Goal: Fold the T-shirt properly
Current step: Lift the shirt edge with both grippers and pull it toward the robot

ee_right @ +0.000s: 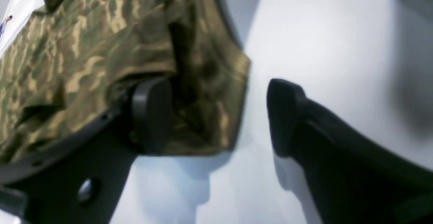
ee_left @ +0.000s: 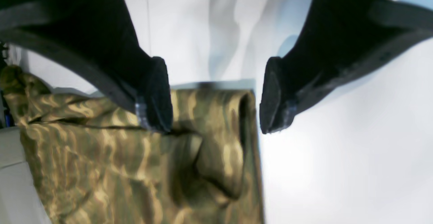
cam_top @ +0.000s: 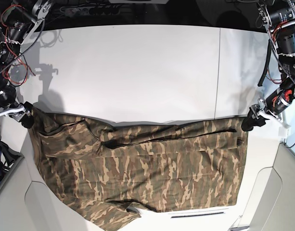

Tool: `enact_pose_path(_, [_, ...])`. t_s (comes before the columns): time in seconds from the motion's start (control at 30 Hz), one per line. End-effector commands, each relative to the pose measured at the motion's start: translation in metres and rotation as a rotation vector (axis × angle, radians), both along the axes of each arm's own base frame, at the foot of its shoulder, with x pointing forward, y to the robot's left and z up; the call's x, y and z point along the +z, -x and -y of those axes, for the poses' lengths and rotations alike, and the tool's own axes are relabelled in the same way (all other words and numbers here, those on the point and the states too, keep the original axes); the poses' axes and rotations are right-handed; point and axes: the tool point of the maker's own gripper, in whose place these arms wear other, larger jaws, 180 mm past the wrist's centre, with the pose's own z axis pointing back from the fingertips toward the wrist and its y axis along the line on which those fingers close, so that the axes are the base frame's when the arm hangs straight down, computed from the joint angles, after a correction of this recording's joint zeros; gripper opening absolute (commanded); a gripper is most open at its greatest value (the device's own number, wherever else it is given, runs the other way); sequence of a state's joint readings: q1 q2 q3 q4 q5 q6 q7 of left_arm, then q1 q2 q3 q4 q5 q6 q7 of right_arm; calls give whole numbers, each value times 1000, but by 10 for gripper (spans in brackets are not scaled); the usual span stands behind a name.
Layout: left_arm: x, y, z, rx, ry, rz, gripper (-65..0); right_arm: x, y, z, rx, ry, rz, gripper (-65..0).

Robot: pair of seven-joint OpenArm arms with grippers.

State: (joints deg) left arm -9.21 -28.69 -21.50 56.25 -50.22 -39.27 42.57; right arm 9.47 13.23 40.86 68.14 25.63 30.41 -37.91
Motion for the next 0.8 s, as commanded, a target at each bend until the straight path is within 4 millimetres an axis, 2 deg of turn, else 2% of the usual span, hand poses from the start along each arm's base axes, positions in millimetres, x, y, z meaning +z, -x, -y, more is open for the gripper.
enact_pose_path(0.0, [18,-10,-9,5,-27,57,-209,15,-11,10,-17,22,45,-215])
enact_pose_path(0.2, [13,-16,-6,22,-73,93,-209,-3,-11,0,-9,-16,24,-215])
enact_pose_path(0.33, [0,-15,12,3,-67,72,-209,-19,-11,-16,30,-36,-12,-215])
enact_pose_path(0.47, [-8,-15,30,-6,-35,67,-210,-27,-16,-35,61,-49,-6,-216])
enact_pose_path(0.6, [-10,-16,37,-8,-20,68,-219,-32,-19,-58,100,-69,-10,-220])
enact_pose_path(0.63, [-10,-16,37,-8,-20,68,-244,-33,-19,-63,106,-76,-11,-236])
enact_pose_path(0.67, [-10,-16,37,-8,-20,68,-298,-34,-19,-66,109,-80,-11,-275])
enact_pose_path(0.77, [-10,-16,36,-8,-21,68,-538,-35,-19,-70,111,-86,-13,-470])
